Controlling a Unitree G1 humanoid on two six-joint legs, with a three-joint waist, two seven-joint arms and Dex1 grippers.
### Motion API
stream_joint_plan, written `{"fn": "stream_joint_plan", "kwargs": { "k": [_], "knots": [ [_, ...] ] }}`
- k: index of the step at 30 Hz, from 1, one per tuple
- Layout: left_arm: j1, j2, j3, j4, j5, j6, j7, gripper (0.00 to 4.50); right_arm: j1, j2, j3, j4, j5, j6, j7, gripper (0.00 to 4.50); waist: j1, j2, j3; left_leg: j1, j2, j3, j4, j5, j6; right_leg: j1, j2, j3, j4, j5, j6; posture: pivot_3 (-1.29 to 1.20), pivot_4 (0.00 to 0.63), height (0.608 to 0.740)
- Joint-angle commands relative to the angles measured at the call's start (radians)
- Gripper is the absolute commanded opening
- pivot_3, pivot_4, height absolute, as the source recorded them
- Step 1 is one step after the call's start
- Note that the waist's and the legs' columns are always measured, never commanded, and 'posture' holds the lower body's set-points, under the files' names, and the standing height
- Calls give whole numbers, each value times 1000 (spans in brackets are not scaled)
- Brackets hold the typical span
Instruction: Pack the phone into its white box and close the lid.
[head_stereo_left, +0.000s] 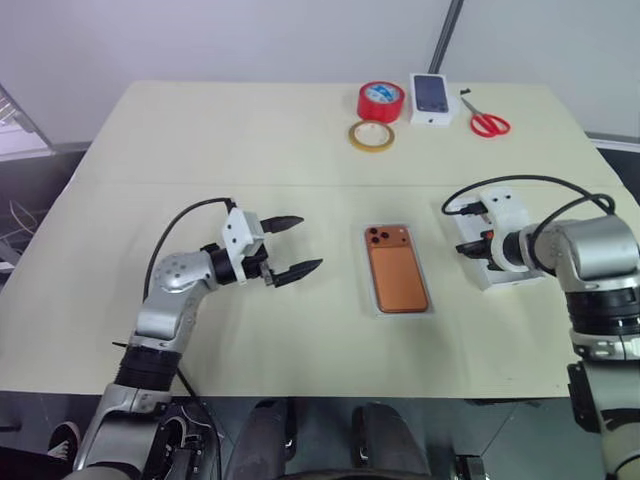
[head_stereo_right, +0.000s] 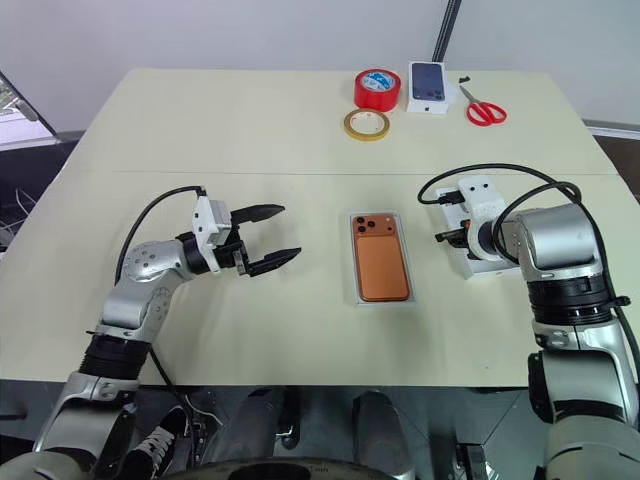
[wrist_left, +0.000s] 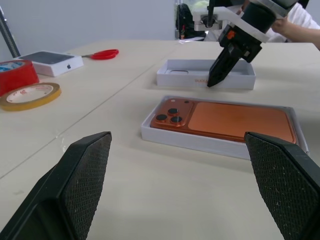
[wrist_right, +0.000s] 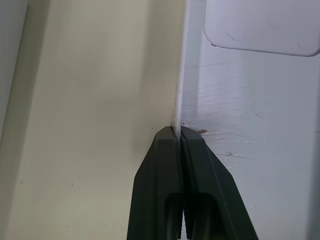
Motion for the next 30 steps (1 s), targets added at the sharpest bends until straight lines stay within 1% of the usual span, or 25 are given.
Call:
{"fn": "stream_joint_plan", "kwargs": {
  "k": [1, 10, 12, 14, 16, 18, 20, 23, 24, 26, 27, 30],
  "knots": [
    [-19, -1, 1, -7, 2, -8, 4, 4500, 17, -12, -32, -35, 23, 19, 18, 72, 1, 0, 0, 0, 0, 0, 0, 0, 0, 0, 0, 0, 0, 0, 0, 0, 150, 728],
    [-22, -7, 1, -2, 4, -1, 3, 4500, 19, 30, -136, -44, 69, 42, 25, 72, 1, 0, 0, 0, 0, 0, 0, 0, 0, 0, 0, 0, 1, 0, 0, 0, 150, 728],
    [-22, -7, 4, -2, 4, 4, 6, 4500, -23, 100, -233, -28, 79, 38, -6, 72, 0, 0, 0, 0, 0, 0, 0, 0, 0, -1, 0, 0, 1, 0, 0, 0, 150, 728],
    [-20, -7, 7, -7, 1, 12, 11, 4500, -46, 157, -295, -56, 119, -12, 8, 72, -4, 0, 0, 0, 1, 0, 0, 0, -1, -1, 1, 1, 2, 0, 0, 0, 150, 728],
    [-18, -8, 8, -10, 1, 16, 14, 4500, -49, 184, -320, -78, 139, -38, 16, 72, -2, 0, 0, 0, 1, 1, 0, 0, -1, -2, 4, 1, 3, 0, 0, 0, 150, 728],
    [-9, -10, 14, -22, -7, 29, 26, 4500, -18, 204, -309, -117, 139, -181, 36, 72, 3, 0, 0, 0, 2, 1, 0, 1, -1, -2, 4, 1, 3, 0, 0, 0, 150, 728],
    [-2, -13, 23, -30, -2, 41, 56, 4500, -46, 299, -405, -122, 198, -220, 0, 72, 2, 0, 0, 0, 2, 1, 0, 1, -1, -2, 4, 1, 4, 0, 0, 0, 150, 728],
    [-1, -14, 46, -43, -46, 125, 84, 4500, -28, 377, -442, -185, 275, -253, 14, 72, 1, 0, 0, 0, 2, 1, 0, 1, -2, -2, 4, 1, 5, 0, 0, 0, 150, 728],
    [0, -12, 51, -46, -51, 141, 94, 4500, -37, 413, -479, -190, 308, -233, -14, 72, 1, 0, 0, 0, 2, 0, 0, 1, -2, -3, 4, 1, 6, 0, 0, 0, 150, 728],
    [-3, -10, 71, -48, -98, 232, 113, 4500, -52, 505, -566, -230, 439, -175, -46, 72, 1, 0, 0, 0, 2, 0, 0, 1, -2, -3, 5, 1, 7, 0, 0, 0, 150, 728],
    [-3, -3, 75, -49, -113, 273, 115, 4500, -66, 560, -628, -243, 513, -115, -84, 72, 0, 0, 0, 0, 2, 0, 0, 1, -2, -3, 5, 1, 7, 0, 0, 0, 150, 728],
    [-2, 10, 90, -63, -159, 355, 106, 4500, -83, 652, -736, -278, 673, 14, -174, 72, -1, 0, 0, 0, 3, 0, 0, 1, -2, -3, 5, 1, 8, 0, 0, 0, 150, 728]
  ]
}}
